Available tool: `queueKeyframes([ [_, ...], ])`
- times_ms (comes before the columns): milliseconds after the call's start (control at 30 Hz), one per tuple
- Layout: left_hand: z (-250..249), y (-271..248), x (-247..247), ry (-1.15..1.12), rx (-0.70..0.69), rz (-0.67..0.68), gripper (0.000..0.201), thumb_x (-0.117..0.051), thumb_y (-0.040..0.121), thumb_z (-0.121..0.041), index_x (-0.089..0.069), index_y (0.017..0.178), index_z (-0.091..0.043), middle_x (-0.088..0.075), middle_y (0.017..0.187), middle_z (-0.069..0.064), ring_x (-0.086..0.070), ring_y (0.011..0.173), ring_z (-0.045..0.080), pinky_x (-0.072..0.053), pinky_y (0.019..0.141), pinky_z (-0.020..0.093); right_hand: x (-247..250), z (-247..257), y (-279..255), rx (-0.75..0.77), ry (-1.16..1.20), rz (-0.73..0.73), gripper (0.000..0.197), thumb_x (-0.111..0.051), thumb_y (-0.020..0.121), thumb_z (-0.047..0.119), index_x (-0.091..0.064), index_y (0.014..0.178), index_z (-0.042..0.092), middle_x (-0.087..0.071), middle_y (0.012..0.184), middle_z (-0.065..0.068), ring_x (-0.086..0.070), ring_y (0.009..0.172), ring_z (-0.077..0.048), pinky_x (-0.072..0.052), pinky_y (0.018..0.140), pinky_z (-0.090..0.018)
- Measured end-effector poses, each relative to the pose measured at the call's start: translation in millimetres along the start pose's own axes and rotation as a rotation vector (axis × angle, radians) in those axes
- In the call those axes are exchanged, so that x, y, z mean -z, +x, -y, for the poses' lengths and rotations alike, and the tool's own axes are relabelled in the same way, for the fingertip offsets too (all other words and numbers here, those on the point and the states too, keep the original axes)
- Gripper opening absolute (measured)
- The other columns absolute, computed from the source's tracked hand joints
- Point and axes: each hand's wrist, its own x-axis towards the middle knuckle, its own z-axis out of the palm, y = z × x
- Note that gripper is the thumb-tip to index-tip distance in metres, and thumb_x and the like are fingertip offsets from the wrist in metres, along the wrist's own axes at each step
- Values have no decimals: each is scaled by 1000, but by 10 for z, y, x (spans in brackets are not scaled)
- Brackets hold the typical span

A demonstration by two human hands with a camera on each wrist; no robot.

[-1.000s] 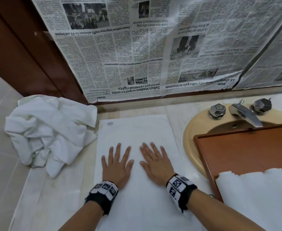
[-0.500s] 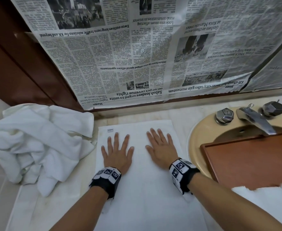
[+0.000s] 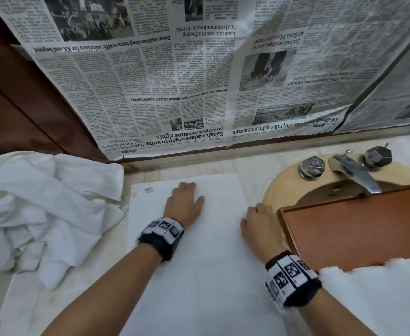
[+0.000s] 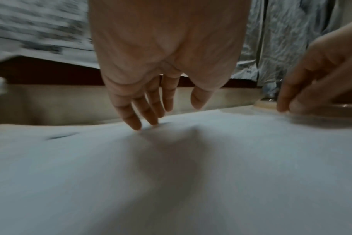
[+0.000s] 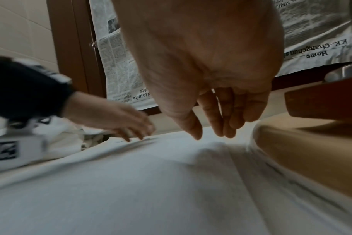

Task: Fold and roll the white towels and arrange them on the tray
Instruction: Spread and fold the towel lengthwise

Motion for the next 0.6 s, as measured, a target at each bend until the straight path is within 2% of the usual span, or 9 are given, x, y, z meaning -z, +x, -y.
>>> queueKeyframes([
  [100, -470, 255, -135, -91, -65, 55, 49, -54, 98, -39, -49, 136, -9, -52, 131, 14, -51, 119, 33, -42, 97, 39, -73, 14, -90, -77, 68, 44, 24, -42, 102, 16, -54, 121, 8, -48, 128, -8, -48, 120, -22, -44, 89, -27],
  [233, -829, 427, -321, 6, -74, 115, 40, -52, 97, -47, -54, 116, -11, -58, 115, 10, -55, 109, 30, -46, 86, 39, -85, 36, -110, -141, 111, 60, 23, -45, 101, 11, -53, 122, 6, -50, 127, -10, -52, 117, -23, -48, 85, -28],
  [300, -937, 430, -396, 112, -57, 120, 45, -51, 95, -53, -53, 116, -14, -57, 115, 8, -54, 109, 31, -47, 86, 42, -95, 29, -110, -151, 149, 62, 23, -46, 100, 10, -53, 122, 5, -52, 126, -11, -52, 117, -25, -48, 86, -29],
  [367, -1029, 420, -445, 189, -19, 124, 46, -51, 93, -54, -52, 121, -18, -55, 118, 5, -49, 113, 31, -42, 85, 43, -100, 25, -123, -152, 156, 53, 24, -45, 100, 11, -52, 122, 6, -53, 126, -10, -52, 118, -24, -47, 87, -29],
  [500, -1173, 415, -437, 214, 27, 129, 30, -47, 94, -35, -55, 118, -18, -55, 118, 3, -46, 115, 30, -38, 84, 42, -109, 57, -193, -158, 156, 54, 24, -43, 99, 10, -51, 122, 7, -53, 124, -9, -51, 118, -24, -49, 83, -31],
  [600, -1208, 394, -386, 154, 57, 103, 16, -50, 91, -23, -59, 97, -12, -60, 105, 8, -54, 104, 29, -40, 77, 36, -103, 65, -273, -161, 189, 42, 22, -47, 97, 15, -52, 117, 8, -57, 120, -9, -56, 112, -24, -46, 75, -30],
])
